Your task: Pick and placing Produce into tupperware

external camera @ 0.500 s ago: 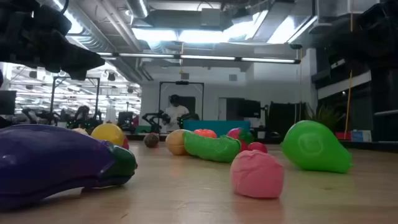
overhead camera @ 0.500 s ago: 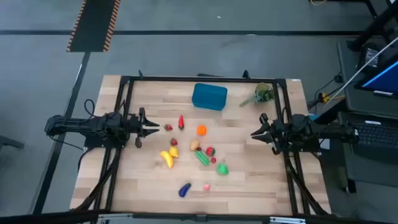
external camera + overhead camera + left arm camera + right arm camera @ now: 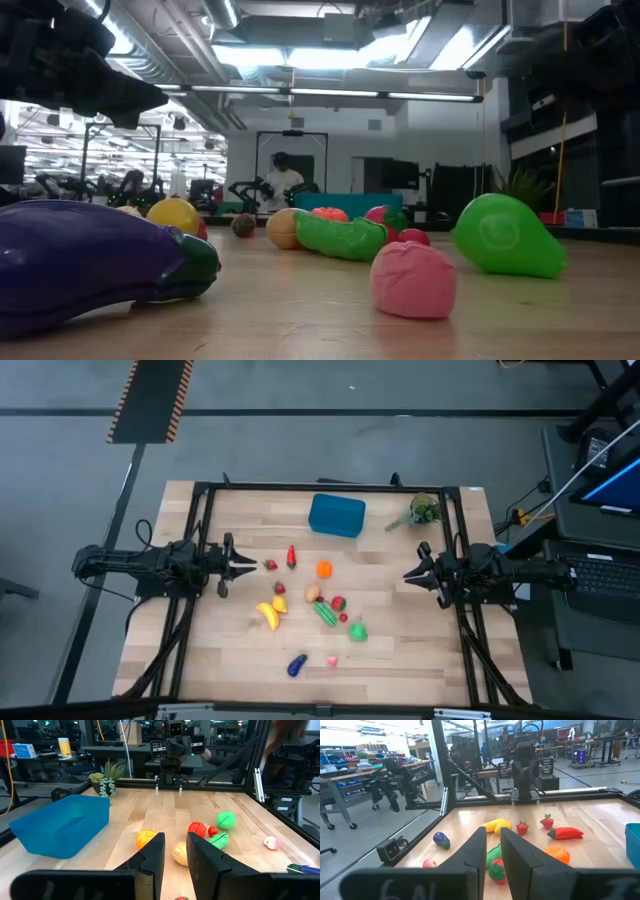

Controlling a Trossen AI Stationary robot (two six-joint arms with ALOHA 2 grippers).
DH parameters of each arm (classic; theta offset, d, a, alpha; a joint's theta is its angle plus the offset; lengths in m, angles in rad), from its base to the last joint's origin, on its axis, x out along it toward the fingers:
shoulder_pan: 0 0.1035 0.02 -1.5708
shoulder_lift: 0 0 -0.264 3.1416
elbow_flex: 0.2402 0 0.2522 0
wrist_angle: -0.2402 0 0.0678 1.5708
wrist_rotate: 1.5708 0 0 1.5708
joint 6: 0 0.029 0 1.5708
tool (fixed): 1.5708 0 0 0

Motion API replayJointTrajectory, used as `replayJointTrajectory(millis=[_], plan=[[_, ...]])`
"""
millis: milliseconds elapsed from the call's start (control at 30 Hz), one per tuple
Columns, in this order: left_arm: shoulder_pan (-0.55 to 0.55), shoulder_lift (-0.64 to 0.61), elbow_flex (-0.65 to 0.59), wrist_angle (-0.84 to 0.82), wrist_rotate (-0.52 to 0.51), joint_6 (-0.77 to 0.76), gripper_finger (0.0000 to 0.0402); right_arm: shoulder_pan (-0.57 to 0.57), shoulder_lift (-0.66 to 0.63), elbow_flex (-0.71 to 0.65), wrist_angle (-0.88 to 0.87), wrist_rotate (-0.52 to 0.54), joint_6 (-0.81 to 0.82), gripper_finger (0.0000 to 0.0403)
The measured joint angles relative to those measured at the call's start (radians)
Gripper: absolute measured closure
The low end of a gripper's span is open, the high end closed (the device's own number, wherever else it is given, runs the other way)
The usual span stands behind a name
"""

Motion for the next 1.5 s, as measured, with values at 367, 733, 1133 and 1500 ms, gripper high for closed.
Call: replayJointTrajectory(millis=[367, 733, 1133, 1500], plan=[[0.000, 0.000, 0.000, 0.000, 0.000, 0.000, 0.0346, 0.000, 0.000, 0.000, 0.000, 0.000, 0.000, 0.0343], [0.000, 0.000, 0.000, 0.000, 0.000, 0.000, 0.0363, 0.000, 0.000, 0.000, 0.000, 0.000, 0.000, 0.0343], [0.000, 0.000, 0.000, 0.000, 0.000, 0.000, 0.0381, 0.000, 0.000, 0.000, 0.000, 0.000, 0.000, 0.0343], [0.000, 0.000, 0.000, 0.000, 0.000, 0.000, 0.0395, 0.000, 0.000, 0.000, 0.000, 0.000, 0.000, 0.0343]])
